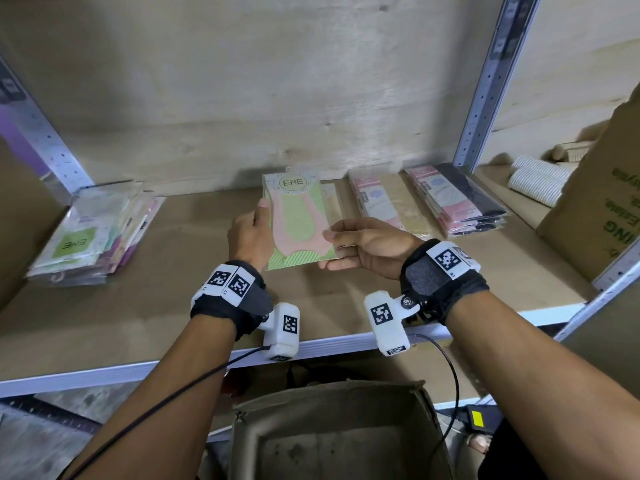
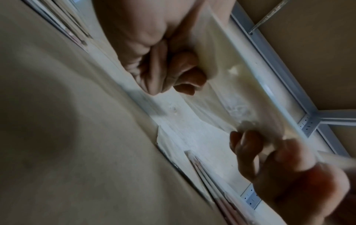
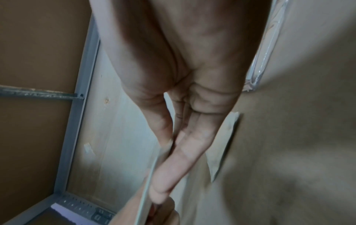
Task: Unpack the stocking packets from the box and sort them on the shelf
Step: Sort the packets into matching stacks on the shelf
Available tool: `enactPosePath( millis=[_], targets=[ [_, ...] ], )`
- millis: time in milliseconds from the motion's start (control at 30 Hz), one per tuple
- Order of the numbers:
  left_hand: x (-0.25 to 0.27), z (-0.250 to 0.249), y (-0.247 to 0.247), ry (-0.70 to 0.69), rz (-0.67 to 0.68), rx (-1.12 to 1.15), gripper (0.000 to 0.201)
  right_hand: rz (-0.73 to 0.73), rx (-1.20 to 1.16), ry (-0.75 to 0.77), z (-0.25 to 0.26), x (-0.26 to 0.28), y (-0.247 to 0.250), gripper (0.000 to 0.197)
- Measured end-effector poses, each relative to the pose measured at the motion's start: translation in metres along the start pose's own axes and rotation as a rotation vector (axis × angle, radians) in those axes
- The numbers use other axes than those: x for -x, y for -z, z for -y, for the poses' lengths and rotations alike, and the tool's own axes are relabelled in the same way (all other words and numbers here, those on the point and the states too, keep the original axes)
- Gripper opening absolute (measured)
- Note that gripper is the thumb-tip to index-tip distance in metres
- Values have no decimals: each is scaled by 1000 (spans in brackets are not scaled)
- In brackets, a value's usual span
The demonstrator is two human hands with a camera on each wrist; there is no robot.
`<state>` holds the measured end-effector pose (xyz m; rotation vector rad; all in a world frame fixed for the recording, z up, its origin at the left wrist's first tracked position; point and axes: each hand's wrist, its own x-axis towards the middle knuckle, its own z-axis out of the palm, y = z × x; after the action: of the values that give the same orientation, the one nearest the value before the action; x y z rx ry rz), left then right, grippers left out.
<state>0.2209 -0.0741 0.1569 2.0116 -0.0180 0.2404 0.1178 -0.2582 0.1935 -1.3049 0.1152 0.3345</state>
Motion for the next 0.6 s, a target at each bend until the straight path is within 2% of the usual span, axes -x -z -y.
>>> enactPosePath(
  millis=[67,133,233,300,367,467,600],
  targets=[
    [-2,4,2,67,51,42,58,-17,1,5,2,2,0,7],
    [-3,3,5,121,159,84,55,-97,9,17,3,1,1,18],
    [-1,-3,13,89,372,194,34,-231,86,59,2,-4,4,36],
    [0,-8,19,95,491,296,11,-317,135,86,4,-9,5,37],
    [1,-10,24,121,573,348,16,-404,167,113,6,-14,6,34],
    [0,-12,24,114,585,320,33,-487,254,134,9,-21,6,27],
    [-8,-13,12,83,459,202,42,-538,482,111,12,-30,7,35]
  ],
)
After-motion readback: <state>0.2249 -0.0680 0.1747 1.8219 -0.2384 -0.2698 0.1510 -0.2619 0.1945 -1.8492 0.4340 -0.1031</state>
